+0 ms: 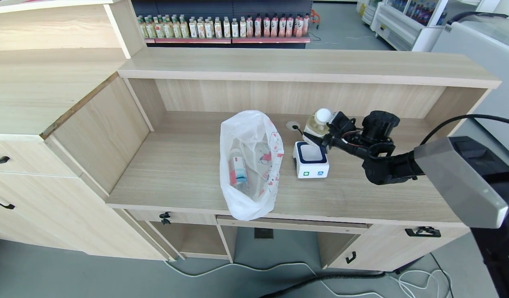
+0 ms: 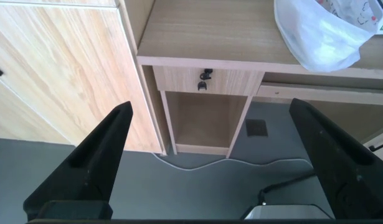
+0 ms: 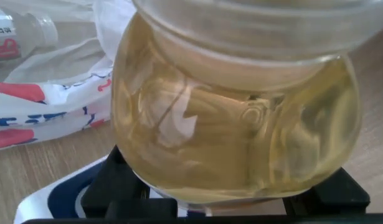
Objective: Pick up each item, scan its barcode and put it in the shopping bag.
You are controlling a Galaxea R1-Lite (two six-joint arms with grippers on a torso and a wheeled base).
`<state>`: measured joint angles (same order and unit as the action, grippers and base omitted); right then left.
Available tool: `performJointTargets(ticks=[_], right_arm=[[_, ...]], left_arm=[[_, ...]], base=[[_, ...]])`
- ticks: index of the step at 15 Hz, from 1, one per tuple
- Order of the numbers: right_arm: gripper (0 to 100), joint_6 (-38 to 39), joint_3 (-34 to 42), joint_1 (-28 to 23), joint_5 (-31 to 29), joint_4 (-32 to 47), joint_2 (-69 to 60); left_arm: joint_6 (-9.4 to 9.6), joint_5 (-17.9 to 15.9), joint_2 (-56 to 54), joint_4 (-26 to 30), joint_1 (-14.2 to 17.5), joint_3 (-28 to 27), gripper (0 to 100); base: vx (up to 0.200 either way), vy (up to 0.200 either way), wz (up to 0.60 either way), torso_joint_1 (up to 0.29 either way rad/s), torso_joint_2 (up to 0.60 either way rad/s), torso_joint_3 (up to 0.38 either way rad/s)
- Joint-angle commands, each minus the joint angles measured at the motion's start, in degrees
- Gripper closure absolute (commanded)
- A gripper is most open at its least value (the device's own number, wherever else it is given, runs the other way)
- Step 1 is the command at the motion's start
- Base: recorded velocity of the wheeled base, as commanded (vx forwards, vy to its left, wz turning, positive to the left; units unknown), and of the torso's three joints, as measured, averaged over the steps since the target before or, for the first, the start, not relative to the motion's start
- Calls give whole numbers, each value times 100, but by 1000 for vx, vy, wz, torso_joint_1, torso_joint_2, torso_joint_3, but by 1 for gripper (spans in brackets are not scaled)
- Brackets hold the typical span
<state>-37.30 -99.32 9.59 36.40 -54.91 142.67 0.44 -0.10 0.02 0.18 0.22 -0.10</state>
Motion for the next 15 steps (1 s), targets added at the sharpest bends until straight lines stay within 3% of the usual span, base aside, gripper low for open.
performJointTargets(ticks=[1,15], right_arm=[[100,13,-202,78,-1,15,279],[100,13,132,130,-1,6,-2]], left_arm=[[0,1,-2,-1,4,1,0],[0,1,-2,-1,4,1,0]], base=[[0,0,0,0,0,0],[0,0,0,0,0,0]])
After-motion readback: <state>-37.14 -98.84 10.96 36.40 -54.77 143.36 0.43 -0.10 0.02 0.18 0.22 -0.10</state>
